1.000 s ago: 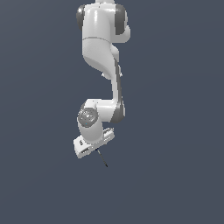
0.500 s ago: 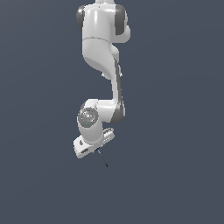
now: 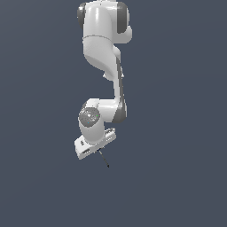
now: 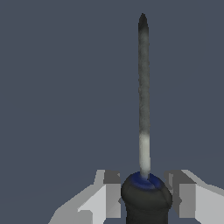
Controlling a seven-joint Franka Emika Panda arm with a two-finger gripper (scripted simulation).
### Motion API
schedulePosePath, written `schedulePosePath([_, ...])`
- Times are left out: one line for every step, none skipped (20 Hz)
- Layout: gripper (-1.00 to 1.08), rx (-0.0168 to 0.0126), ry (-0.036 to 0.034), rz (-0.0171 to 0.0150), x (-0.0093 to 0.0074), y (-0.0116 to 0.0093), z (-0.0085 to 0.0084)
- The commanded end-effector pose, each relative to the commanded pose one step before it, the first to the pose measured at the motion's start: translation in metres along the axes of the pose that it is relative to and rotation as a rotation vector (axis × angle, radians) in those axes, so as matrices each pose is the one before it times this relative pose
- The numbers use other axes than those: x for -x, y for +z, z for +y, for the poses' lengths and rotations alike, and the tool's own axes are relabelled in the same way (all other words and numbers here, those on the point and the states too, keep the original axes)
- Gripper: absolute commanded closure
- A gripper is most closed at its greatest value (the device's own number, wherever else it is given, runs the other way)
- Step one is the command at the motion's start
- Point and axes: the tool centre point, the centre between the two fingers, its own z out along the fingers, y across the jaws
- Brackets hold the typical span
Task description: Pick up the object and move it to a goal position.
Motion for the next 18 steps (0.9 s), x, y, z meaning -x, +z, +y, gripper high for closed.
schedulePosePath([1.08, 0.00115, -0.00010, 0.00133, 0.00188, -0.00666, -0.00242])
schedulePosePath([1.08, 0.00000, 0.00000, 0.00000, 0.00127, -0.00307, -0.00149])
schedulePosePath([1.08, 0.00000, 0.00000, 0.00000, 0.00143, -0.00344, -0.00166])
schedulePosePath([1.08, 0.00000, 0.00000, 0.00000, 0.00158, -0.00382, -0.00184])
schedulePosePath([1.08, 0.00000, 0.00000, 0.00000, 0.00174, -0.00420, -0.00203])
schedulePosePath([1.08, 0.00000, 0.00000, 0.00000, 0.00189, -0.00459, -0.00221])
schedulePosePath([1.08, 0.00000, 0.00000, 0.00000, 0.00205, -0.00498, -0.00240])
schedulePosePath([1.08, 0.00044, -0.00011, -0.00017, 0.00216, -0.00548, -0.00267])
schedulePosePath([1.08, 0.00000, 0.00000, 0.00000, 0.00238, -0.00580, -0.00278])
schedulePosePath([1.08, 0.00000, 0.00000, 0.00000, 0.00254, -0.00622, -0.00297])
schedulePosePath([1.08, 0.00000, 0.00000, 0.00000, 0.00271, -0.00664, -0.00317])
schedulePosePath([1.08, 0.00000, 0.00000, 0.00000, 0.00287, -0.00707, -0.00337])
schedulePosePath([1.08, 0.00042, -0.00008, -0.00024, 0.00295, -0.00746, -0.00360])
schedulePosePath([1.08, 0.00000, 0.00000, 0.00000, 0.00302, -0.00748, -0.00354])
schedulePosePath([1.08, 0.00000, 0.00000, 0.00000, 0.00303, -0.00754, -0.00356])
schedulePosePath([1.08, 0.00000, 0.00000, 0.00000, 0.00304, -0.00759, -0.00358])
schedulePosePath([1.08, 0.00000, 0.00000, 0.00000, 0.00304, -0.00765, -0.00359])
schedulePosePath([1.08, 0.00000, 0.00000, 0.00000, 0.00305, -0.00771, -0.00360])
